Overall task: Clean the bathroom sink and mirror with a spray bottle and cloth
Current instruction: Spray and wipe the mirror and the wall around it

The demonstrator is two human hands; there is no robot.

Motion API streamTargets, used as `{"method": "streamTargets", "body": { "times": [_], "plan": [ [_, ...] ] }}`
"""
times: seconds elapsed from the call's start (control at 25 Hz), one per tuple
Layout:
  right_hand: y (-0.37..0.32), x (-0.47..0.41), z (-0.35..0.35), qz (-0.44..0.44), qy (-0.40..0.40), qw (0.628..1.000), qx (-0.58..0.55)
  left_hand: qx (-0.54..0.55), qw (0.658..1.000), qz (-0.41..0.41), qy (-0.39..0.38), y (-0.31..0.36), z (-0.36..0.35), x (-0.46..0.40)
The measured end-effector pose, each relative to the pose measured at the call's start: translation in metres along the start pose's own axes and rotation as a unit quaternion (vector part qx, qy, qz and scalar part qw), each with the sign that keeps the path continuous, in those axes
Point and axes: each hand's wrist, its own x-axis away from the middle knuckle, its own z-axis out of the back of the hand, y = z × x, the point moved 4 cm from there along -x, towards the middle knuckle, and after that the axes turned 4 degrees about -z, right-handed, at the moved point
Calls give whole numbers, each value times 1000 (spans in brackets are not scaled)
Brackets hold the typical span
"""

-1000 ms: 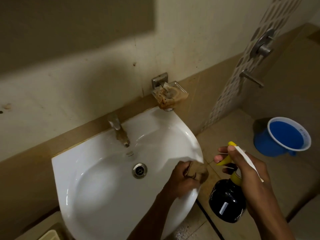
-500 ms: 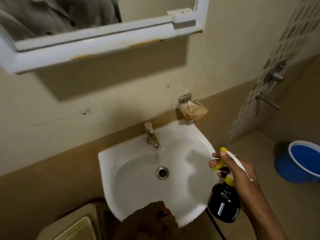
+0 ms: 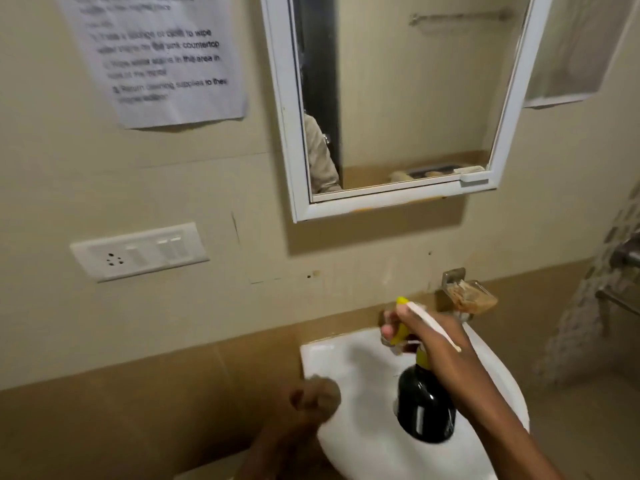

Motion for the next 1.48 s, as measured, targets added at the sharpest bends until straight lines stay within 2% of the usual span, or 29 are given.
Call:
{"method": "streamTargets", "body": {
  "times": [0.08, 0.16, 0.32, 0.48, 0.72, 0.84, 1.04, 1.16, 1.36, 1.48],
  "plan": [
    [-44, 6, -25, 57, 1, 998, 3, 66, 994, -80, 23, 34, 25, 6],
    [-88, 12, -44, 124, 4, 992, 18, 160, 971, -172, 30, 110, 63, 5],
    [-182, 23, -72, 241, 20, 970, 36, 186, 898, -390, 84, 276, 113, 35],
    [-263, 32, -77, 318, 79, 944, 35, 176, 854, -475, 118, 394, 141, 62],
    [-342, 43, -76, 396, 136, 906, 62, 177, 822, -520, 151, 485, 167, 77],
    [-364, 52, -75, 434, 165, 884, 55, 172, 806, -540, 170, 506, 173, 79],
    [-375, 60, -73, 446, 184, 875, 38, 174, 801, -543, 182, 520, 179, 71],
    [-363, 55, -73, 421, 177, 887, 67, 174, 805, -539, 175, 518, 178, 60],
    [-312, 37, -75, 304, 123, 943, 52, 150, 820, -522, 178, 515, 176, 38],
    [-286, 32, -78, 274, 127, 950, 85, 137, 822, -524, 174, 514, 169, 34]
  ]
}}
